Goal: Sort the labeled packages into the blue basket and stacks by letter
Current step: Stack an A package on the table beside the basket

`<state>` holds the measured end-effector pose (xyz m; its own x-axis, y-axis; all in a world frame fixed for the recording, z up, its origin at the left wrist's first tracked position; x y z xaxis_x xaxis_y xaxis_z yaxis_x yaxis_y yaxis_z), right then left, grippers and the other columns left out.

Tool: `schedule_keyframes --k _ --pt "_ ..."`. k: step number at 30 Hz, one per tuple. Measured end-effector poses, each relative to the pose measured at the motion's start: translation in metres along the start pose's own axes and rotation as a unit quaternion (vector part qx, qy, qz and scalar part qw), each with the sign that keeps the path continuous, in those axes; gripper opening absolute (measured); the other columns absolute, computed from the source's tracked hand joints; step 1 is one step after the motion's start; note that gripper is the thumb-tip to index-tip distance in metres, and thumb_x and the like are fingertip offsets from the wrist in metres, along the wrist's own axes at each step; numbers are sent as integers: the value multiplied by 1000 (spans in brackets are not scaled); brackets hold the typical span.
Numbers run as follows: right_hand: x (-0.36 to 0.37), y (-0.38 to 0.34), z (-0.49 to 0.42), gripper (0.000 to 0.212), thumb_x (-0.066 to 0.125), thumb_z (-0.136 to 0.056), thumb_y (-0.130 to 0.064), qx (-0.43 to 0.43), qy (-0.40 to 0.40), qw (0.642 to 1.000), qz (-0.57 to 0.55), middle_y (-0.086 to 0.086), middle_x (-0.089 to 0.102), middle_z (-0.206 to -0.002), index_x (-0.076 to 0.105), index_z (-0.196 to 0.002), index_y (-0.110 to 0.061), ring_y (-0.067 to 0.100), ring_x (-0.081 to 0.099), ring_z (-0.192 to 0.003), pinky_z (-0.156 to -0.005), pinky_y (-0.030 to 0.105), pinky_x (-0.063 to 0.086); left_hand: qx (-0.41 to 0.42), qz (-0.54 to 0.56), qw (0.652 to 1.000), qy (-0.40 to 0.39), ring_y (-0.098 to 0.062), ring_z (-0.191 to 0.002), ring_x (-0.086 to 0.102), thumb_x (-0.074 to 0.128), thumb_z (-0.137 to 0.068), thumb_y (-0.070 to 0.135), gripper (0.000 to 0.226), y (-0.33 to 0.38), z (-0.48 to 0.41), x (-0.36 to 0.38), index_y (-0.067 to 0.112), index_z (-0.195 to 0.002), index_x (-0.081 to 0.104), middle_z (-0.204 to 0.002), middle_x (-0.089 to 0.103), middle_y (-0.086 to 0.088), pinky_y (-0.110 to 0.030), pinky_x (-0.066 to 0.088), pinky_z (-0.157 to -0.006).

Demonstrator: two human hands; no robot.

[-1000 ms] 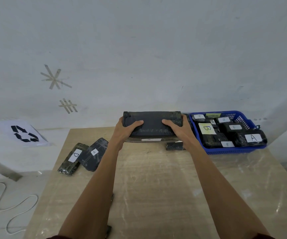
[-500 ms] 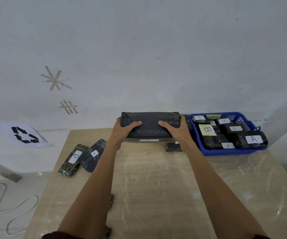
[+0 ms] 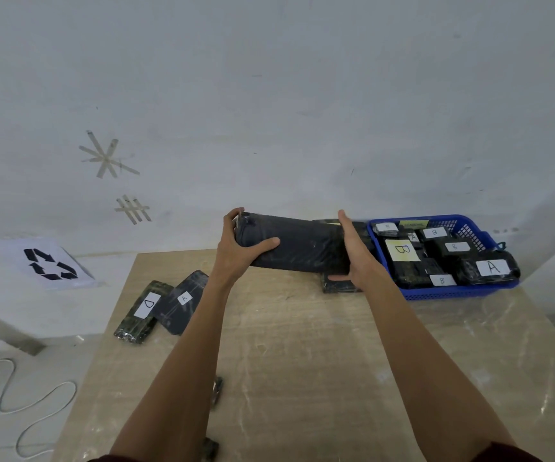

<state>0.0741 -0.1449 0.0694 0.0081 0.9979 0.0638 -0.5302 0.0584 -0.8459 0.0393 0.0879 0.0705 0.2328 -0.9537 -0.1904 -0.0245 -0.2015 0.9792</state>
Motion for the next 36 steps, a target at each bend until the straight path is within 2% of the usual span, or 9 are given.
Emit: schedule_keyframes --k 4,10,13,14,17,20,25,29,36 --pt "-2 5 -4 56 63 -87 -54 9 19 999 -37 12 60 -124 46 -132 -26 30 61 -109 -95 55 54 23 -21 999 -43 -11 -130 50 90 -71 43 89 6 -3 2 42 -141 34 -144 45 8 -32 50 -104" --pt "-5 6 -6 40 65 -88 -40 -40 10 998 -39 11 62 -121 56 -125 -27 27 61 -106 -101 53 51 -118 -25 992 -47 -25 -145 34 52 -93 66 87 10 -8 7 35 -161 7 -163 27 1 -41 30 -117" --pt "-6 3 -6 70 73 -70 -45 -57 4 998 -16 7 60 -129 54 -135 -30 25 59 -112 -105 54 48 -172 -14 983 -61 -26 -133 47 56 -75 81 101 8 -12 3 36 -158 19 -154 41 -2 -49 40 -113" --pt "-6 2 -6 80 76 -66 -44 -64 1 998 -8 6 58 -132 49 -140 -32 26 58 -116 -105 54 47 -187 -6 980 -63 -25 -127 52 60 -73 78 99 6 -13 1 35 -156 24 -148 47 -2 -49 45 -108" --pt "-7 -2 -3 64 73 -82 -17 -106 -19 994 6 8 63 -117 40 -135 -34 29 63 -109 -102 52 51 -210 41 975 -61 -22 -108 62 66 -92 44 67 1 -14 -3 30 -148 32 -130 58 -4 -40 56 -85" --pt "-7 -5 0 67 71 -81 -6 -116 -32 992 38 9 64 -108 34 -131 -32 34 63 -109 -103 55 49 -242 79 965 -58 -23 -101 64 69 -93 25 61 -5 -11 -6 29 -142 32 -120 63 -7 -42 56 -79" --pt "-3 -7 1 79 70 -81 -4 -118 -51 986 103 6 52 -119 24 -140 -31 33 57 -116 -109 55 43 -246 99 964 -31 -25 -97 67 78 -87 23 69 -10 -5 -5 27 -135 29 -112 65 -8 -42 59 -73" --pt "4 -6 -2 102 83 -80 -35 -147 -25 980 129 3 29 -158 18 -158 -32 29 35 -143 -116 46 35 -191 78 979 -2 -22 -96 69 84 -81 29 74 -7 -6 -3 26 -136 34 -113 63 -3 -37 59 -70" --pt "4 -5 -4 99 87 -76 -37 -188 35 977 100 4 32 -157 26 -153 -30 26 38 -140 -114 46 39 -152 40 988 -9 -17 -93 68 83 -82 31 72 0 -12 1 29 -132 33 -110 62 1 -26 57 -64"
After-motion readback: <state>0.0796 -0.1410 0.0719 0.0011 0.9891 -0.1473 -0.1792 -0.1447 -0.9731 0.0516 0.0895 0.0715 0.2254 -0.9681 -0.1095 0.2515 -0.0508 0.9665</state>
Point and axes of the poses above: each hand's wrist, its own z-axis away from the middle knuckle, its own x-axis out of the palm, y = z × x, the point moved 2 cm from there along -z, towards the middle knuckle
